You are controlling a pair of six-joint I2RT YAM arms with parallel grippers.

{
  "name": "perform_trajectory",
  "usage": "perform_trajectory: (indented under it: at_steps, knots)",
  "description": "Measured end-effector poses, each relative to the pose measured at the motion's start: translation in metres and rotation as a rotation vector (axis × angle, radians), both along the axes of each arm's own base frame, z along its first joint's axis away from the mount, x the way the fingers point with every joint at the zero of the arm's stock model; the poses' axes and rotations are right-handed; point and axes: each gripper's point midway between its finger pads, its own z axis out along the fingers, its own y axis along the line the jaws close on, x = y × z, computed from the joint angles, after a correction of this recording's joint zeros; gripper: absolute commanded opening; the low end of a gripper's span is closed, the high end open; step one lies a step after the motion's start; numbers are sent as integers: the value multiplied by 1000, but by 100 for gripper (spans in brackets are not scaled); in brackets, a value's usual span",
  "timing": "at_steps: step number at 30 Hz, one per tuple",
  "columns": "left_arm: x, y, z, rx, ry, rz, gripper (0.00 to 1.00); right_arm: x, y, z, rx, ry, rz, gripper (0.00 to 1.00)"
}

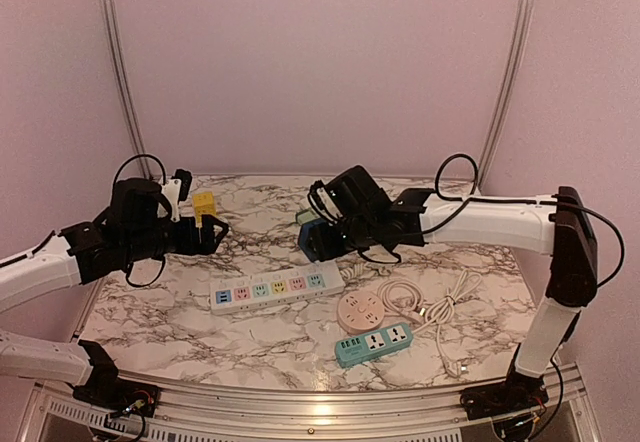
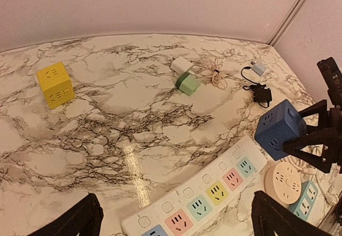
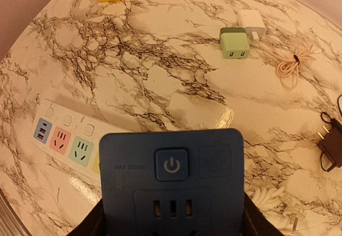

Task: Insert the plug
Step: Insert the plug into the socket slot.

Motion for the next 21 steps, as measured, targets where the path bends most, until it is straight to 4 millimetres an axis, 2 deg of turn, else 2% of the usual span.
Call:
perform_trajectory:
  at_steps: [4, 7, 14, 21]
  knots:
    - [-1, 8, -40, -6, 63, 64, 99, -5, 4, -3, 4, 22, -45, 4]
    - [-4, 14, -59, -3, 94, 98, 99, -9, 3, -7, 8, 41, -78, 5]
    - [-4, 21, -74, -40, 99, 155, 99, -17, 3, -26, 16, 103, -139, 6]
    - [-6, 26, -89, -67, 106, 192, 99, -33, 22, -50, -14, 145, -148, 7]
